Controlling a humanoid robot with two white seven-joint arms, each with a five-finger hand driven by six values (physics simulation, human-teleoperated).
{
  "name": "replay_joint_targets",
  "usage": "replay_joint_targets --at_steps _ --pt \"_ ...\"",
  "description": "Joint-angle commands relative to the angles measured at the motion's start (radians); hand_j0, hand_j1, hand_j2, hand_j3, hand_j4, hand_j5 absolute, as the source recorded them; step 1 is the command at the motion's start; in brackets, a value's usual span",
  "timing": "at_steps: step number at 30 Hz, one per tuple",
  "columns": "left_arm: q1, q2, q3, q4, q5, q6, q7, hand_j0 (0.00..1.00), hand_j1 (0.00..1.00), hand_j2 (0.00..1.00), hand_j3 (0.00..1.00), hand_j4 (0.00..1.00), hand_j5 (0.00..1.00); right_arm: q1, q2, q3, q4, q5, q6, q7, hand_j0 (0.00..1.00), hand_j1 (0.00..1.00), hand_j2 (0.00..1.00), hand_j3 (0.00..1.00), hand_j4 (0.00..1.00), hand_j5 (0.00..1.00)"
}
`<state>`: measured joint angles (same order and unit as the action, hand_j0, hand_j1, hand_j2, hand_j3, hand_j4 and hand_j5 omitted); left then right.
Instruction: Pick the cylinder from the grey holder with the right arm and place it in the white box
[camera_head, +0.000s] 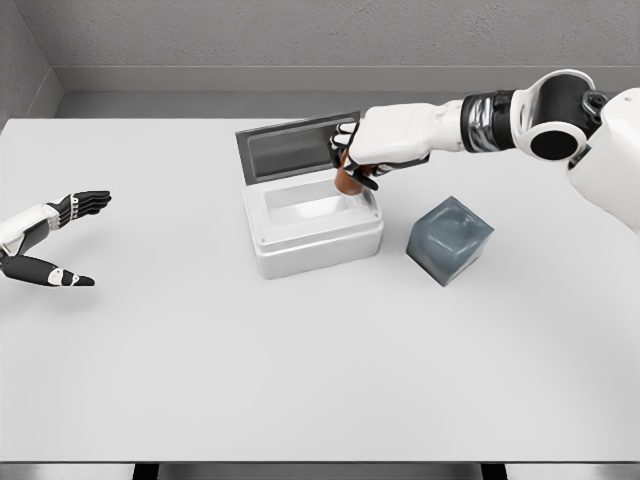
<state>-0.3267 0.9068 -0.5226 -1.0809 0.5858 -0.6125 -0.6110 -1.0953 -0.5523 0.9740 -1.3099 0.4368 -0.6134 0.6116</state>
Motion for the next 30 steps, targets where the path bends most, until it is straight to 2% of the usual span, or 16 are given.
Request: replay_joint_targets --at_steps 1,2,3,4,7,11,16,17,18,20,22,24,27,29,30 --pt "0.000 0.001 0.001 -0.001 0.008 0.002 0.000 1.00 1.00 1.00 1.00 1.00 1.00 0.000 0.000 -0.001 -0.002 -0.003 0.003 -0.001 0.17 0.17 0.17 0.17 0.17 0.17" --pt "0.000 0.001 0.001 -0.001 0.008 0.002 0.000 1.00 1.00 1.00 1.00 1.00 1.00 0.000 0.000 -0.001 -0.002 -0.003 0.003 -0.001 0.19 0.19 0.19 0.19 0.19 0.19" --pt "0.000 0.001 0.001 -0.001 0.008 0.002 0.000 1.00 1.00 1.00 1.00 1.00 1.00 0.000 0.000 -0.001 -0.003 -0.003 0.003 -0.001 0.26 0.26 0.26 0.26 0.26 0.26" --pt "0.000 0.001 0.001 -0.001 0.008 0.002 0.000 1.00 1.00 1.00 1.00 1.00 1.00 0.000 0.000 -0.003 -0.003 -0.001 0.003 -0.001 0.53 0.53 0.53 0.53 0.53 0.53" --pt "0.000 0.001 0.001 -0.001 0.008 0.002 0.000 1.00 1.00 1.00 1.00 1.00 1.00 0.000 0.000 -0.005 -0.005 0.000 0.003 -0.001 0.91 0.91 0.91 0.91 0.91 0.91" --pt "0.000 0.001 0.001 -0.001 0.008 0.002 0.000 1.00 1.00 1.00 1.00 1.00 1.00 -0.002 0.002 -0.006 -0.017 0.000 0.003 -0.001 0.92 0.92 0.92 0.92 0.92 0.92" --pt "0.000 0.001 0.001 -0.001 0.008 0.002 0.000 1.00 1.00 1.00 1.00 1.00 1.00 -0.003 -0.009 -0.021 -0.101 -0.001 0.003 -0.001 0.92 0.92 0.92 0.92 0.92 0.92" --pt "0.000 0.001 0.001 -0.001 0.008 0.002 0.000 1.00 1.00 1.00 1.00 1.00 1.00 0.003 -0.017 -0.054 -0.117 -0.003 0.003 -0.001 0.93 0.93 0.93 0.93 0.93 0.93" --pt "0.000 0.003 0.001 -0.001 0.008 0.002 0.000 1.00 1.00 1.00 1.00 1.00 1.00 0.015 -0.061 -0.115 -0.161 -0.006 0.003 -0.001 0.94 0.94 0.94 0.94 0.94 0.94" --pt "0.000 0.001 0.001 0.001 0.008 0.002 0.000 1.00 1.00 1.00 1.00 1.00 1.00 0.040 -0.078 -0.181 -0.193 -0.009 0.003 -0.001 1.00 1.00 1.00 1.00 1.00 1.00" --pt "0.000 0.001 0.001 0.003 0.008 0.002 0.000 1.00 1.00 1.00 1.00 1.00 1.00 0.097 -0.120 -0.323 -0.196 -0.021 0.003 -0.001 1.00 1.00 1.00 1.00 1.00 1.00" --pt "0.000 0.001 0.001 0.003 0.008 0.002 0.000 1.00 1.00 1.00 1.00 1.00 1.00 0.144 -0.199 -0.376 -0.195 -0.023 0.003 -0.001 1.00 1.00 1.00 1.00 1.00 1.00" --pt "-0.009 0.001 0.001 0.001 0.015 0.002 0.000 1.00 1.00 1.00 1.00 1.00 1.00 0.278 -0.296 -0.491 -0.186 -0.023 0.003 -0.001 1.00 1.00 1.00 1.00 1.00 1.00" --pt "-0.092 -0.077 -0.001 0.001 0.002 0.002 0.000 1.00 1.00 1.00 1.00 1.00 1.00 0.348 -0.334 -0.529 -0.184 -0.023 0.003 -0.001 1.00 1.00 1.00 1.00 1.00 1.00" --pt "-0.149 -0.124 0.001 0.004 -0.037 0.051 0.000 1.00 1.00 1.00 1.00 1.00 1.00 0.367 -0.353 -0.532 -0.184 -0.023 0.003 -0.001 1.00 1.00 1.00 1.00 1.00 1.00"
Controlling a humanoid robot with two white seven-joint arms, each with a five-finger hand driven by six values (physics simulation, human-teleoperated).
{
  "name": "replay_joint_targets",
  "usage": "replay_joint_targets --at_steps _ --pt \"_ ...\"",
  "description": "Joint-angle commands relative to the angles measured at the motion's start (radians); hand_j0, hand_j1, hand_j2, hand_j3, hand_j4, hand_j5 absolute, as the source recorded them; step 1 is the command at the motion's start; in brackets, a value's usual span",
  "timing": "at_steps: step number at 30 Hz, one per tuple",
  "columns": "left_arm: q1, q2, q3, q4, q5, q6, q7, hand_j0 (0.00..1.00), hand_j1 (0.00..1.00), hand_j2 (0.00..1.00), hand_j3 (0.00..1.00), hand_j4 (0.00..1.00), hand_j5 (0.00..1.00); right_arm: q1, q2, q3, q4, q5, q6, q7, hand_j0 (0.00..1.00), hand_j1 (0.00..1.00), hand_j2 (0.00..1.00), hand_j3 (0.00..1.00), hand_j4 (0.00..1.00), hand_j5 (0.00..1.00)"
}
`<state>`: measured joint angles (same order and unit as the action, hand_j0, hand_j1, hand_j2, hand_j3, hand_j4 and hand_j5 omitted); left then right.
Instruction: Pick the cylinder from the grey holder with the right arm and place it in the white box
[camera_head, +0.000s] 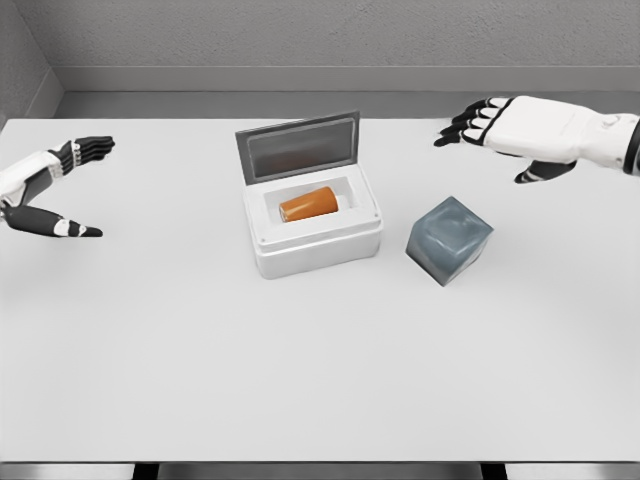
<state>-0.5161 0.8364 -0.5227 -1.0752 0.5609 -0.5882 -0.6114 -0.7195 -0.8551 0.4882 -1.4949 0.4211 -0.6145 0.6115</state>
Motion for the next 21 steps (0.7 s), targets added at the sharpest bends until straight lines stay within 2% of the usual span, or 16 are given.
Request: replay_joint_targets --at_steps 1,3,4,11,14,16,21 --pt "-0.013 -0.109 0.001 0.035 -0.036 0.093 0.000 1.00 1.00 1.00 1.00 1.00 1.00 0.003 -0.067 -0.057 0.001 -0.007 0.004 -0.001 1.00 1.00 1.00 1.00 1.00 1.00" --pt "-0.117 -0.247 0.001 0.155 -0.130 0.139 0.000 1.00 1.00 1.00 1.00 1.00 1.00 0.049 -0.071 -0.129 0.001 -0.007 0.004 -0.001 1.00 1.00 1.00 1.00 1.00 1.00" --pt "-0.139 -0.289 0.001 0.172 -0.168 0.154 0.000 1.00 1.00 1.00 1.00 1.00 1.00 0.054 -0.071 -0.129 0.001 -0.005 0.004 -0.001 1.00 1.00 1.00 1.00 1.00 1.00" --pt "-0.157 -0.338 -0.014 0.156 -0.179 0.154 0.000 1.00 1.00 1.00 1.00 1.00 1.00 0.060 -0.070 -0.125 -0.001 -0.005 0.004 -0.001 1.00 1.00 1.00 1.00 1.00 1.00" --pt "-0.185 -0.370 -0.014 0.155 -0.171 0.156 0.000 1.00 1.00 1.00 1.00 1.00 1.00 0.060 -0.062 -0.120 -0.001 -0.005 0.004 -0.001 1.00 1.00 1.00 1.00 1.00 1.00" --pt "-0.188 -0.385 -0.016 0.095 -0.173 0.157 0.000 1.00 1.00 1.00 1.00 1.00 1.00 0.061 -0.061 -0.119 -0.002 -0.005 0.004 -0.001 1.00 1.00 1.00 1.00 1.00 1.00" --pt "-0.179 -0.385 -0.033 0.029 -0.174 0.146 0.000 1.00 1.00 1.00 1.00 1.00 1.00 0.061 -0.067 -0.122 -0.005 -0.005 0.004 -0.001 1.00 1.00 1.00 1.00 1.00 1.00"
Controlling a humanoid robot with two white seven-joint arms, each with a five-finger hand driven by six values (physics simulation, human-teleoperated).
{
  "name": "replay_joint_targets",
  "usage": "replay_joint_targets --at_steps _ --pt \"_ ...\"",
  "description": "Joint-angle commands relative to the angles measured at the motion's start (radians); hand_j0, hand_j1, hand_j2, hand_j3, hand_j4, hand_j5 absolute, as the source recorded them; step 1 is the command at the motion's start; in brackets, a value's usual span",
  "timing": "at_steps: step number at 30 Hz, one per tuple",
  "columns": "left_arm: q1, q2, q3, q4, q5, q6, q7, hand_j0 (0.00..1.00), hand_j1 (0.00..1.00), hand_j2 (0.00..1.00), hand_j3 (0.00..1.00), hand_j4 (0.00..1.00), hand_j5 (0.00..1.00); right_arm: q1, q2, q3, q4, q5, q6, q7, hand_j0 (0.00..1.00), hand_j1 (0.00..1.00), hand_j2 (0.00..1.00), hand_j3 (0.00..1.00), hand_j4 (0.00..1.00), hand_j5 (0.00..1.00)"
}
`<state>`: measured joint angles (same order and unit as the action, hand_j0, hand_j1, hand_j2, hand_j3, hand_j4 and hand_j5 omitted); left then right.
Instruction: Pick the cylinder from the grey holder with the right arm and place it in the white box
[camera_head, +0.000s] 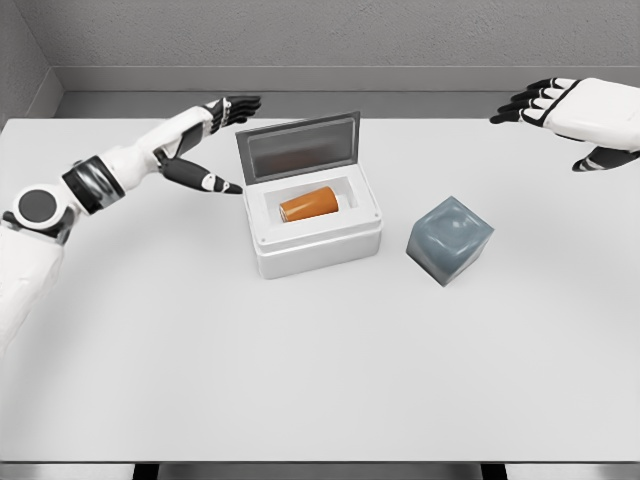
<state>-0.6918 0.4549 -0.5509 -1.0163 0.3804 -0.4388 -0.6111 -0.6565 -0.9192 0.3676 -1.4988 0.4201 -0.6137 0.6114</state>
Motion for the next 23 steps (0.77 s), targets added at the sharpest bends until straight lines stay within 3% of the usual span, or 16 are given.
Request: replay_joint_targets --at_steps 1,4,5,9,12,17,19,23 --pt "0.000 -0.002 -0.006 -0.033 0.006 -0.008 0.000 1.00 1.00 1.00 1.00 1.00 1.00 0.003 -0.003 -0.001 -0.003 -0.004 0.003 -0.001 1.00 1.00 1.00 1.00 1.00 1.00" --pt "0.008 0.007 -0.017 -0.083 0.006 -0.004 0.000 1.00 1.00 1.00 1.00 1.00 1.00 0.003 -0.007 -0.003 -0.001 -0.006 0.003 -0.001 1.00 1.00 1.00 1.00 1.00 1.00" --pt "0.008 0.013 -0.061 -0.113 0.012 -0.001 0.000 1.00 1.00 1.00 1.00 1.00 1.00 0.005 -0.007 -0.004 0.000 -0.006 0.003 -0.001 1.00 1.00 1.00 1.00 1.00 1.00" --pt "0.017 0.022 -0.066 -0.139 0.015 0.000 0.000 1.00 1.00 1.00 1.00 1.00 1.00 0.005 -0.003 -0.007 0.002 -0.012 0.003 -0.001 1.00 1.00 1.00 1.00 1.00 1.00" --pt "0.017 0.045 -0.066 -0.169 0.084 0.003 0.000 1.00 1.00 1.00 1.00 1.00 1.00 0.005 -0.012 -0.007 0.000 -0.012 0.003 -0.001 1.00 1.00 1.00 1.00 1.00 1.00" --pt "0.031 0.113 -0.064 -0.192 0.120 0.002 0.000 1.00 1.00 1.00 1.00 1.00 1.00 0.011 -0.136 -0.007 -0.005 -0.101 0.003 -0.001 1.00 1.00 1.00 1.00 1.00 1.00" --pt "0.034 0.143 -0.064 -0.156 0.123 0.003 0.000 1.00 1.00 1.00 1.00 1.00 1.00 0.015 -0.142 -0.007 -0.006 -0.101 0.003 -0.001 1.00 1.00 1.00 1.00 1.00 1.00" --pt "0.034 0.166 -0.050 0.036 0.117 -0.046 0.000 1.00 1.00 1.00 1.00 1.00 1.00 0.026 -0.141 -0.007 -0.012 -0.101 0.003 -0.001 1.00 1.00 1.00 1.00 1.00 1.00"
